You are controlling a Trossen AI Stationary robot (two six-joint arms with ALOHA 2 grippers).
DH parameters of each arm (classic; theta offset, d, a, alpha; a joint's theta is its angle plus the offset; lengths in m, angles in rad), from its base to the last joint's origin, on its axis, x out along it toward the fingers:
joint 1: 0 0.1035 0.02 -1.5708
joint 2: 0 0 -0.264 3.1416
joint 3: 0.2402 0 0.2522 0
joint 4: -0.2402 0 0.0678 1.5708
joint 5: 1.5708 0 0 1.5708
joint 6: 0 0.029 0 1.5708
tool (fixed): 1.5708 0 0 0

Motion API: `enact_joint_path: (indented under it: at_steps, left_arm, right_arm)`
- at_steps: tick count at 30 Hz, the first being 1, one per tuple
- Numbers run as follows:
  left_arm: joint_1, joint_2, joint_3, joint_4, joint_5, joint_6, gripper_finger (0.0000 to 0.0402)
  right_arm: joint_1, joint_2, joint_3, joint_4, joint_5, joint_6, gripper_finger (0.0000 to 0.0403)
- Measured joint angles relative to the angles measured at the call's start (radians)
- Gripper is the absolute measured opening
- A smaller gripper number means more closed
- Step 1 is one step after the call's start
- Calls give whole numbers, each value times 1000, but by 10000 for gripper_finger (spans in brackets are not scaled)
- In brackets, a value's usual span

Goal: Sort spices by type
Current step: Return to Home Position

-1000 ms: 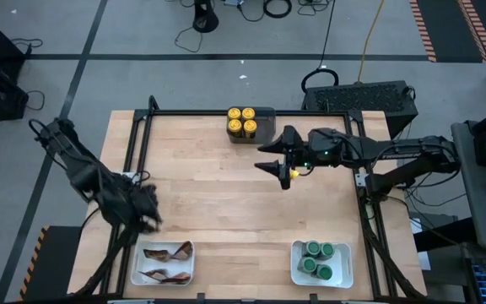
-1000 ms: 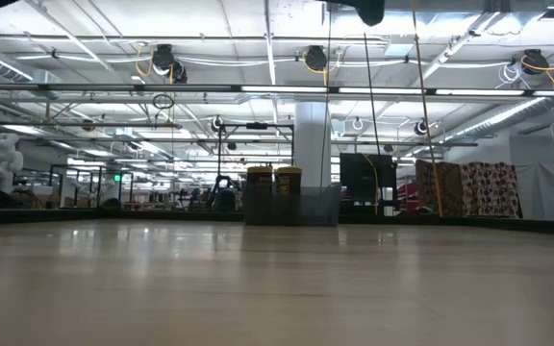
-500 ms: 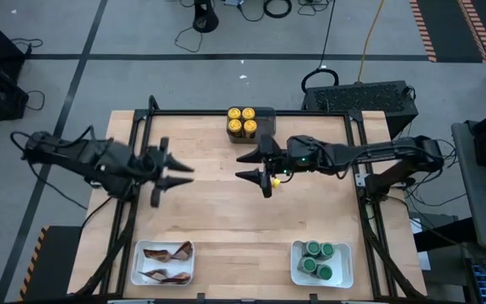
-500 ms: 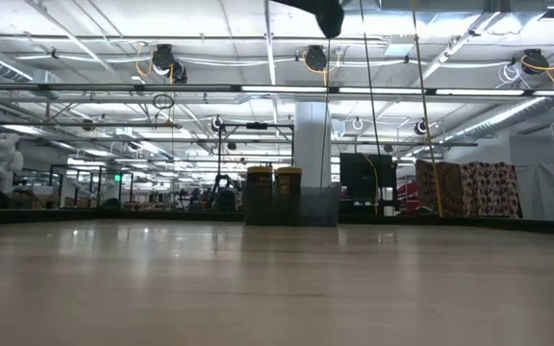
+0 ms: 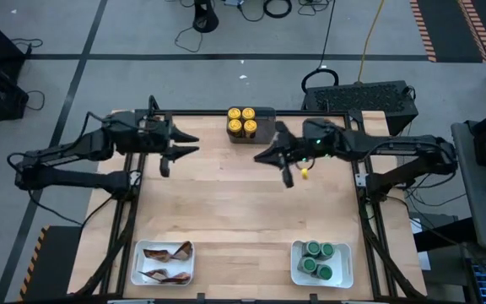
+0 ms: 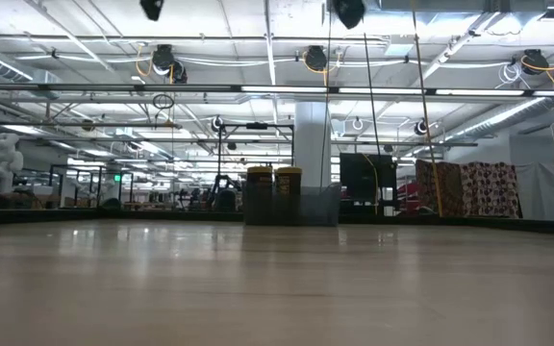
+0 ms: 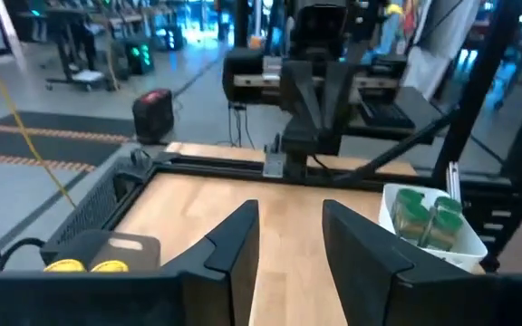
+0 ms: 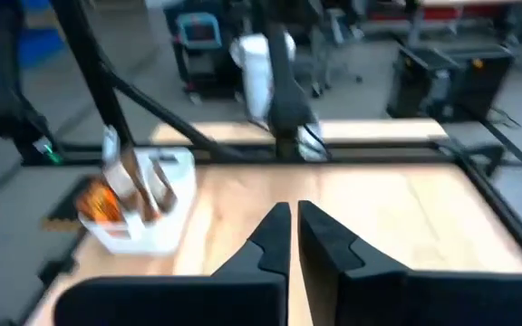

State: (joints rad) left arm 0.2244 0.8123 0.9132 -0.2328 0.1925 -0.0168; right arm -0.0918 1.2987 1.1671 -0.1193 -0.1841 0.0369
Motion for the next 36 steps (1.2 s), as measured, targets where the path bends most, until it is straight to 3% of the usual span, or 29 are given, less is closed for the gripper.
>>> enact_joint_path:
  at_steps: [6, 10, 15, 22, 32, 36]
  left_arm:
    - [5, -172, -177, 113, -41, -59, 107]
    - [5, -263, -311, 227, -94, -99, 99]
    - [5, -319, -471, 386, -101, -93, 98]
    - [5, -419, -660, 523, -122, -186, 98]
    - [5, -664, -803, 515, -127, -266, 98]
    - [5, -736, -807, 435, -131, -288, 98]
  right_arm:
    - [-68, -122, -38, -76, -22, -42, 1]
    - [-130, -237, -203, -17, -85, 7, 1]
    - [-198, -383, -439, 165, -108, 89, 0]
    - [-250, -510, -662, 307, -105, 195, 0]
    - [-248, -576, -892, 561, -44, 326, 0]
    - [-246, -597, -916, 533, 3, 354, 0]
